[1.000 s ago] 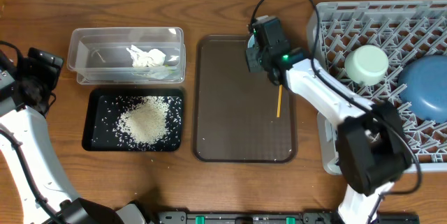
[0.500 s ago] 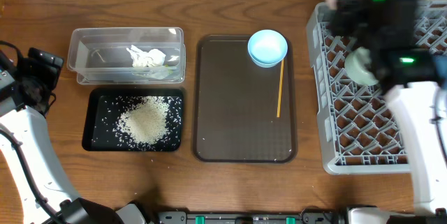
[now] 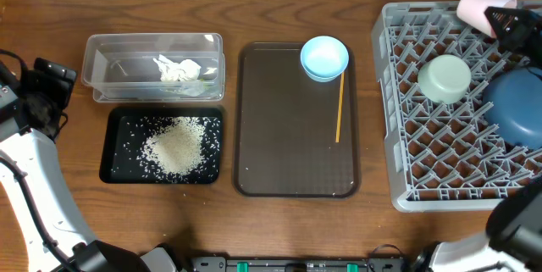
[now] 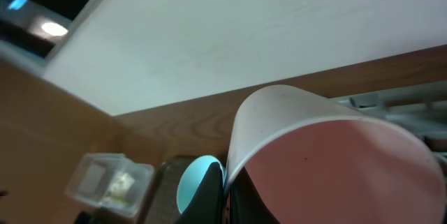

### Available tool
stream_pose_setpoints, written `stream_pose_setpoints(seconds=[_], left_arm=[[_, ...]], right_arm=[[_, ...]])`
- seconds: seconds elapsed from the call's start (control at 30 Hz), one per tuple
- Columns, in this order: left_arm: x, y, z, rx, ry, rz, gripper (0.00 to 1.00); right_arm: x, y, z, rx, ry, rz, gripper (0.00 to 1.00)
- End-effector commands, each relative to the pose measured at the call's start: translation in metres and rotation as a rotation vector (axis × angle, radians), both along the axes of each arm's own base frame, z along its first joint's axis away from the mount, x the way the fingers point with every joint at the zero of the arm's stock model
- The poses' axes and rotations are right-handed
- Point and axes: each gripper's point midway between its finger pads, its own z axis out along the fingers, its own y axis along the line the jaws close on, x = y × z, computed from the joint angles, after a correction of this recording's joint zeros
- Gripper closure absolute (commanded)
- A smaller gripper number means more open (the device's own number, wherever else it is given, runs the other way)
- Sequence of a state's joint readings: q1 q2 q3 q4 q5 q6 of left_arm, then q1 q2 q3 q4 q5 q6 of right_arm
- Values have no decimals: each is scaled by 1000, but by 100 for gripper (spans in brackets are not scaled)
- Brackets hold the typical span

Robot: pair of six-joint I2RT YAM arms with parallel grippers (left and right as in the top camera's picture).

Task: Sort waste into correct bins and load items into the dishwasher rack
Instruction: 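Carry the pink cup to the rack's top edge and release it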

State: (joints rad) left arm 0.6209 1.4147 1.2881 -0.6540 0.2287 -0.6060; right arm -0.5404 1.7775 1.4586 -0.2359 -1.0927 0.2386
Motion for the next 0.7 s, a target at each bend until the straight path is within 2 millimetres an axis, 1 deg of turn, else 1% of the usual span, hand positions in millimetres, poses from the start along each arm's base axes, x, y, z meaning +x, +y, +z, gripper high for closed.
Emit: stream_pose_setpoints(seconds=[0.0,0.1,0.23,0.37,0.53,0.67], left_arm=[[-2,3,-2,5,10,12,5],[-2,3,-2,5,10,12,5],[-2,3,-2,5,10,12,5],[-2,3,-2,5,10,12,5],[-2,3,-2,5,10,12,5],[-2,3,-2,5,10,12,5]], right_arm=[[5,3,-20,135,13,108,99],[21,-8,-43,203,31,103,99],[34,-15,-63,260,30,121,99],[41,-20,-78,276,36,110,99],[47,-31,-101,280,69,54,99],[52,-35,-117,270,82,29,99]])
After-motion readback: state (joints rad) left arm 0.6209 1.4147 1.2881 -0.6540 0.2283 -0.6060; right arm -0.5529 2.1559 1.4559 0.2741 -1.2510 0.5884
